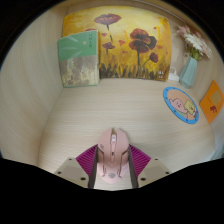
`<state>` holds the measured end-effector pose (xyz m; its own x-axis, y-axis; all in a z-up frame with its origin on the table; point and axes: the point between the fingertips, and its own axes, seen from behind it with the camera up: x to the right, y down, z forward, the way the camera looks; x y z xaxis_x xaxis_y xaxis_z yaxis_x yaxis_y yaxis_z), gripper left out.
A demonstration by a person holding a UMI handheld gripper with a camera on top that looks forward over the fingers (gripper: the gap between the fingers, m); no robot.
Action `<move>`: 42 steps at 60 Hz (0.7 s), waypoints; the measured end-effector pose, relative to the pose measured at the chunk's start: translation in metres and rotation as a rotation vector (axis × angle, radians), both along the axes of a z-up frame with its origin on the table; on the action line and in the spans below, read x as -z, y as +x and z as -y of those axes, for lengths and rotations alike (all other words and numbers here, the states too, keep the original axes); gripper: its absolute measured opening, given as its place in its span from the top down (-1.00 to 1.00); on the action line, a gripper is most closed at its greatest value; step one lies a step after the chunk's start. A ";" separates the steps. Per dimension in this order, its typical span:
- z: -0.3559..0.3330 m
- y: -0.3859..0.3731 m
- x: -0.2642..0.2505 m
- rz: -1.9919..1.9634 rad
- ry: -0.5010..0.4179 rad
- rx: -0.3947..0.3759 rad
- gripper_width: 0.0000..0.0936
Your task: Arrange mouse
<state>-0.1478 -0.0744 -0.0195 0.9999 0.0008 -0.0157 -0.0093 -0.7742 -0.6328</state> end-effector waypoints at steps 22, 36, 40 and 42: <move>-0.045 0.021 -0.097 -0.015 0.108 -0.193 0.23; -0.149 0.157 -0.274 0.065 0.394 -0.132 0.24; -0.168 0.201 -0.289 0.095 0.418 -0.108 0.24; -0.175 0.221 -0.290 0.102 0.415 -0.099 0.24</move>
